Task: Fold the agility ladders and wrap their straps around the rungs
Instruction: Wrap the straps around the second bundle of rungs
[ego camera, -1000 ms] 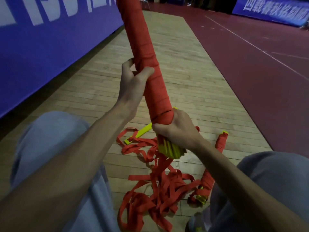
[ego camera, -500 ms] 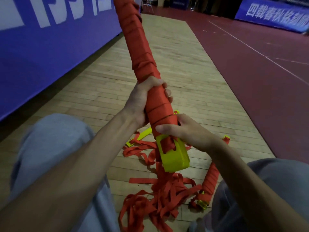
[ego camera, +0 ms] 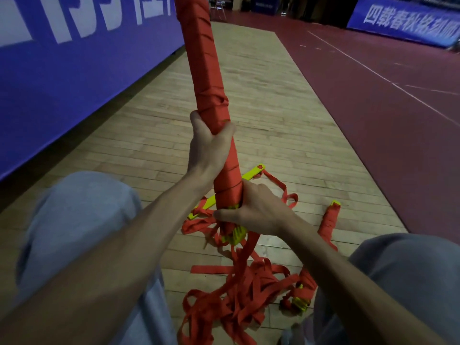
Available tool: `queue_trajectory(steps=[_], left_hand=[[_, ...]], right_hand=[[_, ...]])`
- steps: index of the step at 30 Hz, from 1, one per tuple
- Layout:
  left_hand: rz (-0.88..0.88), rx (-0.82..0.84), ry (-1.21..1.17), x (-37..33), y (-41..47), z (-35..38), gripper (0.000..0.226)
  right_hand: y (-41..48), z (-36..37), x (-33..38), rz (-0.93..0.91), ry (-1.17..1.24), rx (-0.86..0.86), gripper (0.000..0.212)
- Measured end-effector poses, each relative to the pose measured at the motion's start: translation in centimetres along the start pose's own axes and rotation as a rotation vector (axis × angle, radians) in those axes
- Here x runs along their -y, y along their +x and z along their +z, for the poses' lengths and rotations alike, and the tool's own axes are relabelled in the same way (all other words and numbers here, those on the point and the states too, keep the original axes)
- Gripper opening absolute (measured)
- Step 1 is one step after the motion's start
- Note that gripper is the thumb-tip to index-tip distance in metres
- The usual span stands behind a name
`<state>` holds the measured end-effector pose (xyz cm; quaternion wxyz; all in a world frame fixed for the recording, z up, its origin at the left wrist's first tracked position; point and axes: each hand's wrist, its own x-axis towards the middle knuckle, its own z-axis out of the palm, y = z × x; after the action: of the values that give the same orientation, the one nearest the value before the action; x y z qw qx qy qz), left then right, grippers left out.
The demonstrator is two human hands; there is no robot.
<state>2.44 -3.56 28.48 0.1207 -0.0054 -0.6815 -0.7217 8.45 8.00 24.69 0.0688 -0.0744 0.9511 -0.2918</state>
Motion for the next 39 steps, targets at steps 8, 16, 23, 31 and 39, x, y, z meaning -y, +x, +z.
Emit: queue_trajectory(steps=[8, 16, 23, 31, 39], left_hand=[[-0.023, 0.209, -0.262, -1.1, -0.8, -0.8, 0.054], [-0.242, 0.654, -0.504, -2.4, -1.8, -1.3, 0.022], [-0.130, 0.436, -0.186, -0.4, -1.5, 0.0, 0.042], [-0.167, 0.295, -0.116, 1.4, -0.4, 0.3, 0.063], [-0.525, 0.321, -0.349, 1.4, -0.7, 0.6, 0.046]], right_hand=[[-2.0, -3.9, 0.5, -0.203, 0.644, 0.328, 0.013], [-2.1, -3.5, 0.6, -0.269, 0.637, 0.508, 0.020], [-0.8, -3.8, -0.8, -0.155, 0.321, 0.525, 0.017], [-1.6, -4.2, 0.6, 0.035, 0.271, 0.491, 0.062], [-1.5, -2.9, 0.8, 0.196, 0.441, 0.311, 0.047]])
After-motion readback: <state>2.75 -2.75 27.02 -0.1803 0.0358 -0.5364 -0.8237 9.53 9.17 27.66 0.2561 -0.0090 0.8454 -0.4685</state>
